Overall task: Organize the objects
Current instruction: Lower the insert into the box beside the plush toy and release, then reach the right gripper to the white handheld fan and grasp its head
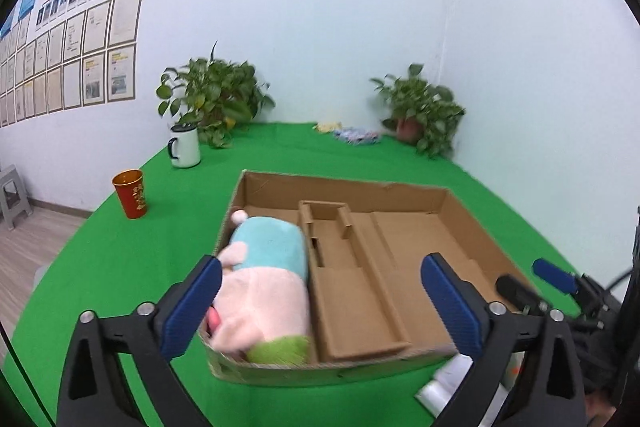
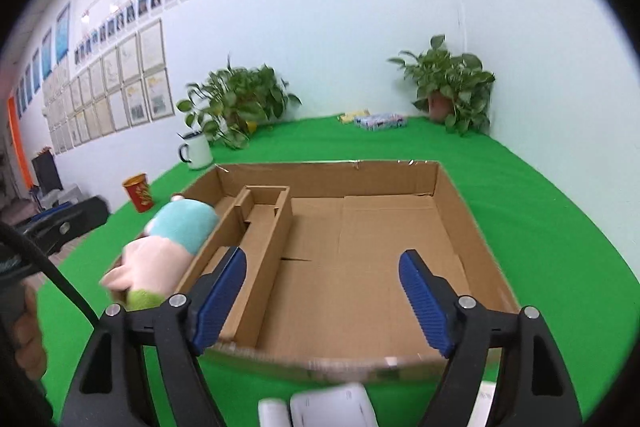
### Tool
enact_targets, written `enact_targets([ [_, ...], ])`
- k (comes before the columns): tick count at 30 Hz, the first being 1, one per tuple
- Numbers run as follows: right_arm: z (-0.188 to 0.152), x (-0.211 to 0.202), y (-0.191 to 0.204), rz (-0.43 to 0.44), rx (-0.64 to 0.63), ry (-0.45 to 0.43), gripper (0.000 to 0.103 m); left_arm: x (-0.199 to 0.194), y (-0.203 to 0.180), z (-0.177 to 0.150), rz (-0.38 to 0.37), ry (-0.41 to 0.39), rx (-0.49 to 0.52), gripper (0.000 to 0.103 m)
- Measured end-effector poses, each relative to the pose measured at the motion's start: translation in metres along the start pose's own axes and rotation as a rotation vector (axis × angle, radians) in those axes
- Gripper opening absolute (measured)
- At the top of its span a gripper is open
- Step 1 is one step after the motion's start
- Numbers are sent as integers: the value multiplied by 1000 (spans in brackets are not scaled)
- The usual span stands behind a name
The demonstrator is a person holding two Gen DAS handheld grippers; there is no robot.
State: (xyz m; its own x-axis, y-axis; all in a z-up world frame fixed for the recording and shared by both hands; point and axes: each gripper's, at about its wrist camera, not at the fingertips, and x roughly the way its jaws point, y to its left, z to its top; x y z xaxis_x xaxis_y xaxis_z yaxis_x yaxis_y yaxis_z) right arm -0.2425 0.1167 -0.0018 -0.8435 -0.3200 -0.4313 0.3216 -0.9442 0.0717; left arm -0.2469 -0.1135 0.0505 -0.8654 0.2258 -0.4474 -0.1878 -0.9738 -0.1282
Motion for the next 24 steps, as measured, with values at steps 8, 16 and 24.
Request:
enact_targets([
  [8,-29,-44,0,8,-29,-7,82,-49,-43,-19,-13,-44,65,102],
  [16,-61,-60,3,63,-80,49,82,-55,-68,-45,-7,18,91,102],
  [24,-123,-76,12,182,-50,256,82,-42,-60,-94,-53,145,55,102],
])
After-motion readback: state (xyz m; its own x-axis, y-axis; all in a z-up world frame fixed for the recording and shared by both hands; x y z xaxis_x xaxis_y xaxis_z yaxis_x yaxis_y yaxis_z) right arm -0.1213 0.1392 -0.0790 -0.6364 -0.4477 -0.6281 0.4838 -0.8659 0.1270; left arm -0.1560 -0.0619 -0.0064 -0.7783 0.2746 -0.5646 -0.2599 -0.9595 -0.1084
